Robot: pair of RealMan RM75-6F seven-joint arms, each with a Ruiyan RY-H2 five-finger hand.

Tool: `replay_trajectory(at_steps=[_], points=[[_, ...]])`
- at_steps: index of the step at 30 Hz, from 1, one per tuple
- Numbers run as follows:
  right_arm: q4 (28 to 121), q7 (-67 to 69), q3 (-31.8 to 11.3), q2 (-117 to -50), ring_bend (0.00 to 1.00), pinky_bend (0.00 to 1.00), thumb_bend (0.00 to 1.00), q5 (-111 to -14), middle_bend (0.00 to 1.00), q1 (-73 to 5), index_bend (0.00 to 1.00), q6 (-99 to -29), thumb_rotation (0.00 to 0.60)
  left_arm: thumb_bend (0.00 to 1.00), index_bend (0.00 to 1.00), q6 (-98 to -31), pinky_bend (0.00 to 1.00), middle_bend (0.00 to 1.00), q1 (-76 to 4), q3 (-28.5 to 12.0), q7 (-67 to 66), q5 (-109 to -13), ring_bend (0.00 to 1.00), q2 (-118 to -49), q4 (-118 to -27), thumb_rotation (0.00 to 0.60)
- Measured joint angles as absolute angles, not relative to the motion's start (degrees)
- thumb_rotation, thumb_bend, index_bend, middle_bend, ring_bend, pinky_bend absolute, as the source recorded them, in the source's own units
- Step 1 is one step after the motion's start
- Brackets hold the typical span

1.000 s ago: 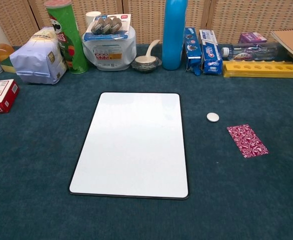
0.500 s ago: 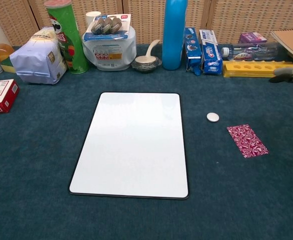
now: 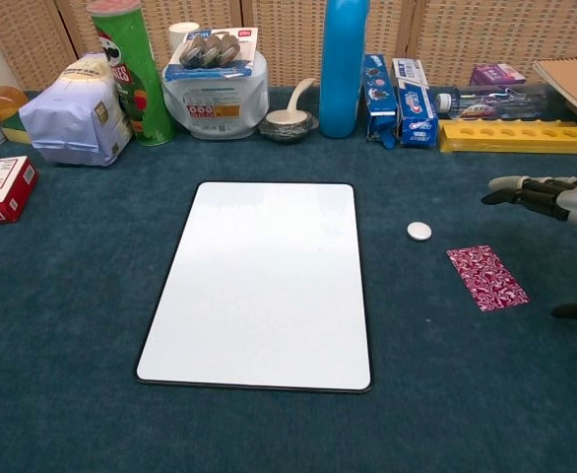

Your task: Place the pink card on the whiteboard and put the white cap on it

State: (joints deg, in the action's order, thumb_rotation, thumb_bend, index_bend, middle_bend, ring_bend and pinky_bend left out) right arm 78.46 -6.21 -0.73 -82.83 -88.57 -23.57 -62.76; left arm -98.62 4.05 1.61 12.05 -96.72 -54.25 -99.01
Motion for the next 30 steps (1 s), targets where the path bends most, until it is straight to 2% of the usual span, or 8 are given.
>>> replay_trajectory(at_steps=[10, 30], points=[[76.72, -7.94, -2.42, -85.29, 0.00, 0.00, 0.00, -85.01, 0.00, -24.85, 0.03, -60.92, 0.600, 0.04, 0.00, -97.45, 0.05, 0.00, 3.58, 1.64, 11.12, -96.46, 0.00, -54.14, -99.69, 0.600], [77.50, -12.33, -2.76, -86.93, 0.00, 0.00, 0.00, -81.50, 0.00, -26.04, 0.03, -59.14, 0.600, 0.04, 0.00, -98.29, 0.05, 0.00, 3.88, 1.75, 12.71, -96.81, 0.00, -53.90, -99.17, 0.600]])
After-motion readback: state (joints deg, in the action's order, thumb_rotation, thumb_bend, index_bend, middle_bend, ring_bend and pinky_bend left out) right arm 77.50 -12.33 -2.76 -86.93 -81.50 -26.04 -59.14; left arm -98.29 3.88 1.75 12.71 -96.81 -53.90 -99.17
